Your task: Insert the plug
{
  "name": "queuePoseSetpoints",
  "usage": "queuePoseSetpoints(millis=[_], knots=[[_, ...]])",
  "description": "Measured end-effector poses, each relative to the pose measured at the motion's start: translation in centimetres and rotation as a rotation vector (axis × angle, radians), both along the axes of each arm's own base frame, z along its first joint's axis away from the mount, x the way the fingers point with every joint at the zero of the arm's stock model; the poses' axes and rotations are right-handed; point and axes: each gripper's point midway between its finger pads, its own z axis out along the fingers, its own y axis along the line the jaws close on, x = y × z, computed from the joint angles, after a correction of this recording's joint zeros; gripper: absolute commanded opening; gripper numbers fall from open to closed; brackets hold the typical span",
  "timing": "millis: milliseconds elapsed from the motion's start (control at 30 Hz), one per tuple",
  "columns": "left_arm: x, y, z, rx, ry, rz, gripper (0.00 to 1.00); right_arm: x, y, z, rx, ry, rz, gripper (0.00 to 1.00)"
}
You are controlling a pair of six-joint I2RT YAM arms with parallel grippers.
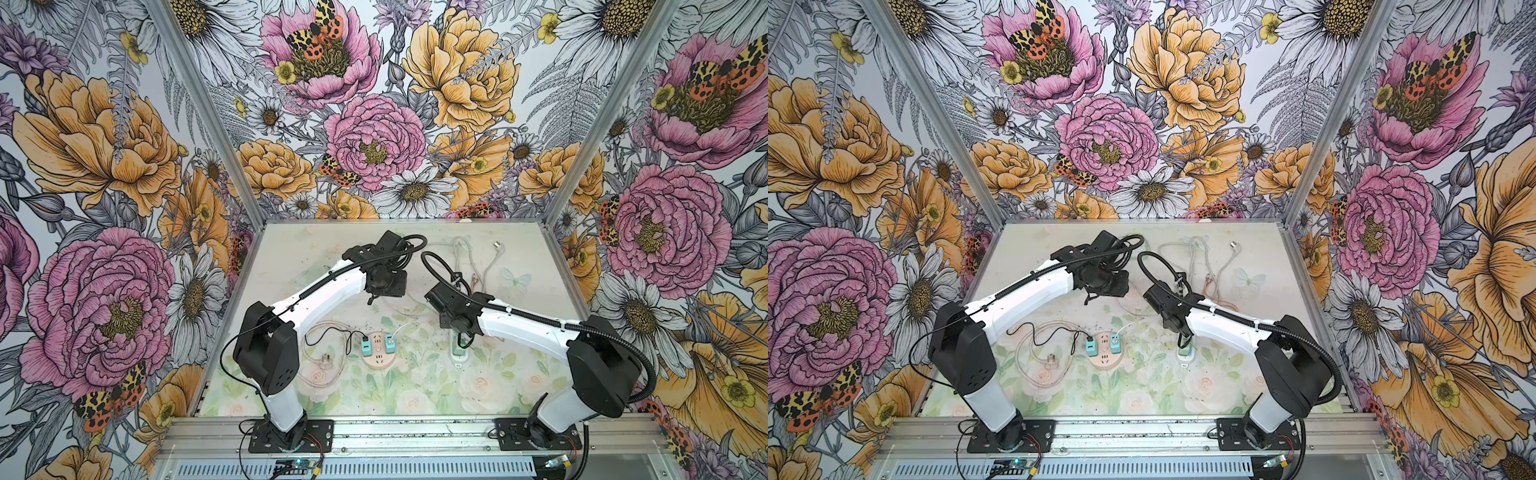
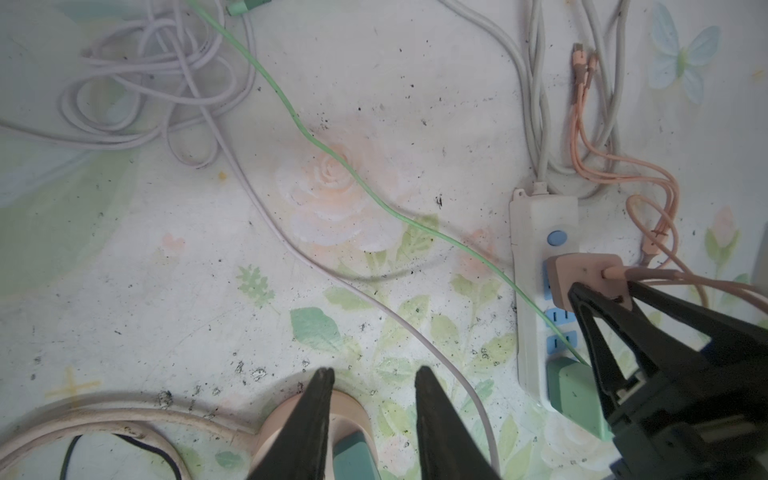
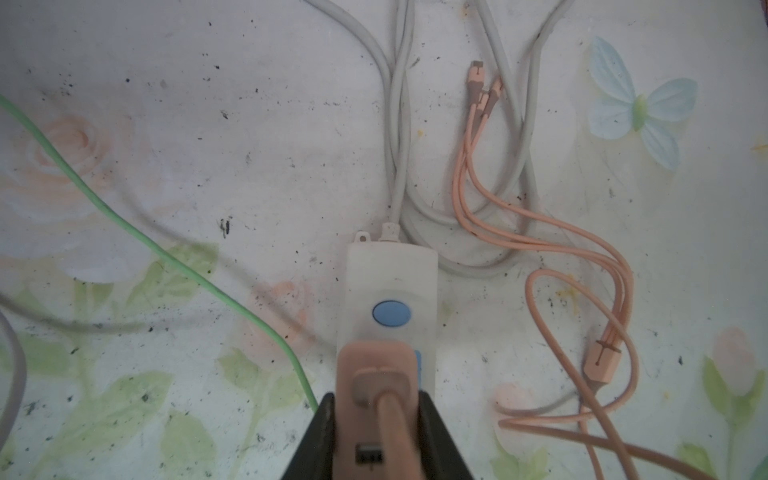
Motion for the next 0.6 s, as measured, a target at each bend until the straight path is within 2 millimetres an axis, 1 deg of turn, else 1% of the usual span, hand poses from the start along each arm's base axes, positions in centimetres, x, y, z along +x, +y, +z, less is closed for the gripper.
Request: queuePoseSetpoints(millis=[167,233,433,500,600], knots=[[0.5,1.0,1.3,0.003,-0.044,-0.003,0.37,-0.1,0.1,-0.1,0.015,0.002,-0.012,0.00],[0.6,1.2,1.6,0.006,-0.053,-0.012,0.37,-0.1,0.1,-0.1,0.024,0.003,-0.021,0.00],[0.5,2.5,1.5,0.014,-0.053,-0.006,0.38,-0.2,-0.1,-0.2,0.046,-0.004,-0.040,0.00],[0.7,2.6,1.6,0.003,-0.060,-0.009,0.39,-0.4,-0.4,-0.8,0.062,0.010,-0.048,0.00],[0.8,2.3,1.9,-0.044,-0.066,-0.026,0.39,-0.4,-0.5,-1.1,0.094,0.022,-0.054,0.00]])
